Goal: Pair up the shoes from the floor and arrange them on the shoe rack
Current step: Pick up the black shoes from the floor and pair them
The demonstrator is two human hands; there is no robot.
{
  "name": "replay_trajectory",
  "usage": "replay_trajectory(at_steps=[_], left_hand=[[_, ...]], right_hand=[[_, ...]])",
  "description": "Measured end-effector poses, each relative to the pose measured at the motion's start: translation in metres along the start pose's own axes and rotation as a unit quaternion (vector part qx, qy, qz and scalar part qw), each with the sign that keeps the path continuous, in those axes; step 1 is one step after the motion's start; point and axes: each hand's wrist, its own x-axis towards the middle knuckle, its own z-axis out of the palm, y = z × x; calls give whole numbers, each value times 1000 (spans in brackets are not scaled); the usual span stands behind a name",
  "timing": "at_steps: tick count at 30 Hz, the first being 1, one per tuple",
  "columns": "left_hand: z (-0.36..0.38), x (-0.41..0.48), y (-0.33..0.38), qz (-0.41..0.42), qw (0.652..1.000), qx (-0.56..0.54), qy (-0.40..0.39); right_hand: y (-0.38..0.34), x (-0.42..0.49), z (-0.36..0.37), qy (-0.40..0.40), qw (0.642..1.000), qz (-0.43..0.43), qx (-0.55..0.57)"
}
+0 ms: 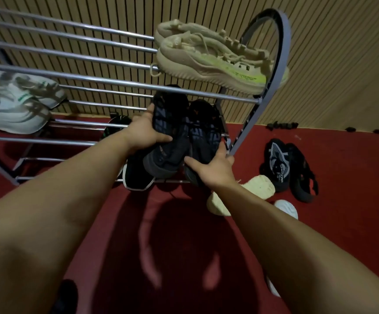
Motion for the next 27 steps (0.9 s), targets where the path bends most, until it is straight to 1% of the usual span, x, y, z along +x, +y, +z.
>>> replay_trajectory(at_steps=[2, 4, 5, 7, 8, 10, 12, 14, 16, 19, 23, 27], left_hand=[[-1, -2, -3, 13, 995, 90, 43], [-4, -10, -6, 47, 988, 133, 67], [-6, -16, -9, 73, 985, 139, 70], [-10, -34, -11, 115, 986, 111, 38], [-12, -44, -11, 115, 990, 82, 10], [-10, -62, -12, 103, 992, 46, -61], [-3, -67, -20, 96, 987, 76, -106], [5, -62, -27, 97, 984, 115, -96], [9, -56, -29, 88, 989, 100, -65], [15, -50, -28, 104, 990, 85, -36], [15, -38, -25, 96, 993, 68, -35], [20, -29, -20, 96, 992, 86, -12]], right_hand=[[8, -2, -7, -27, 999, -43, 6], [14, -6, -16, -62, 994, -82, -18], [17, -9, -21, -74, 991, -97, -54], [21, -13, -25, -73, 979, -121, -149], [22, -15, -25, -64, 971, -135, -186], [23, -19, -23, -44, 963, -155, -216], [23, -21, -18, -24, 964, -160, -212], [23, -22, -13, -2, 965, -160, -207], [24, -22, -9, 20, 964, -165, -208], [23, -20, -4, 40, 959, -174, -220], [19, -11, -3, 44, 956, -174, -232], [18, 1, -9, 35, 959, -180, -214]])
